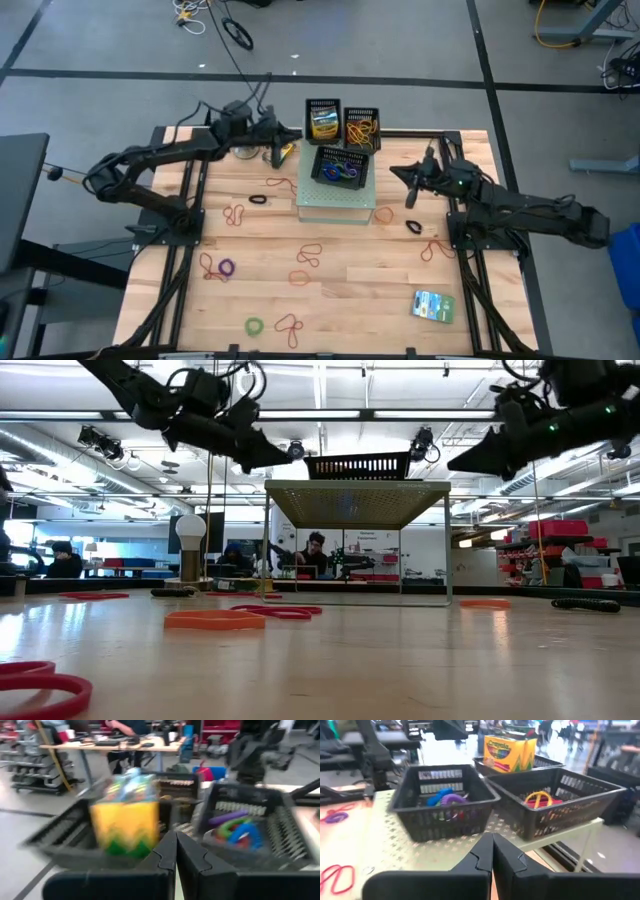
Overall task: Pick & Place Office Desk Supplies
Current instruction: Adjust the black bins on the shelf
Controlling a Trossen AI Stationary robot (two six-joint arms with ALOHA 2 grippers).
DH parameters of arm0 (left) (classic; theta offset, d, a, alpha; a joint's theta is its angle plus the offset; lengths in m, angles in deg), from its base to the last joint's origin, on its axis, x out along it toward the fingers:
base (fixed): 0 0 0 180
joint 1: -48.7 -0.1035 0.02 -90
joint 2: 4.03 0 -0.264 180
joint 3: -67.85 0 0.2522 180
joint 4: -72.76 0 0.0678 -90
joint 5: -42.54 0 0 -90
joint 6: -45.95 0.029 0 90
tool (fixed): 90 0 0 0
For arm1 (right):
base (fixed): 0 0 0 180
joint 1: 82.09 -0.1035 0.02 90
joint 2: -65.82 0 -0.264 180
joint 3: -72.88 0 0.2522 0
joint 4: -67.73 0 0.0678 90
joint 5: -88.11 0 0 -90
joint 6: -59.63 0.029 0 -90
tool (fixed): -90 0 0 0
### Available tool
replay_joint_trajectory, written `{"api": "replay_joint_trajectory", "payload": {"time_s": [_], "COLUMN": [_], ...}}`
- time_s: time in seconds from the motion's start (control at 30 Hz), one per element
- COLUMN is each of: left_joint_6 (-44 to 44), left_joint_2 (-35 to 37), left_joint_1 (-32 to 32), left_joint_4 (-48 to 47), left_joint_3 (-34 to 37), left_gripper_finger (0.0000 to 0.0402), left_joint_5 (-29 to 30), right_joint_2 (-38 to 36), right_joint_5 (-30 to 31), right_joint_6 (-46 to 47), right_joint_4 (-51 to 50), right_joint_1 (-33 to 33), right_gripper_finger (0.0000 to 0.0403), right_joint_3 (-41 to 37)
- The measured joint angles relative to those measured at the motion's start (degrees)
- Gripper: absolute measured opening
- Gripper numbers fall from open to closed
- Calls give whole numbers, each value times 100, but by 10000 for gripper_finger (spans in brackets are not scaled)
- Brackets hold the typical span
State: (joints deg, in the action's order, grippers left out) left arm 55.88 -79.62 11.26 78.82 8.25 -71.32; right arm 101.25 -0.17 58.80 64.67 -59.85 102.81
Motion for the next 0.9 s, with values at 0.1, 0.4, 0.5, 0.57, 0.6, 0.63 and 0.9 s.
{"api": "replay_joint_trajectory", "payload": {"time_s": [0.1,0.4,0.5,0.57,0.6,0.63,0.9], "left_joint_6": [-252,-1416,-1375,-1461,-1551,-1638,-2412], "left_joint_2": [7,-2,-4,-4,-4,-2,-4], "left_joint_1": [534,1668,2139,2425,2563,2697,3553], "left_joint_4": [13,-454,-690,-899,-991,-1105,-2146], "left_joint_3": [-1,-1,-1,-1,-12,-12,-8], "left_gripper_finger": [9,8,6,7,7,8,13], "left_joint_5": [637,1709,2435,2868,3075,3273,4292], "right_joint_2": [-256,-627,-633,-633,-633,-630,-625], "right_joint_5": [-180,-252,-256,-267,-267,-267,-265], "right_joint_6": [14,-47,-91,-97,-93,-93,5], "right_joint_4": [447,1212,1231,1248,1251,1249,1217], "right_joint_1": [0,0,0,0,0,0,0], "right_gripper_finger": [6,7,7,7,7,7,7], "right_joint_3": [-461,-1197,-1197,-1197,-1197,-1197,-1197]}}
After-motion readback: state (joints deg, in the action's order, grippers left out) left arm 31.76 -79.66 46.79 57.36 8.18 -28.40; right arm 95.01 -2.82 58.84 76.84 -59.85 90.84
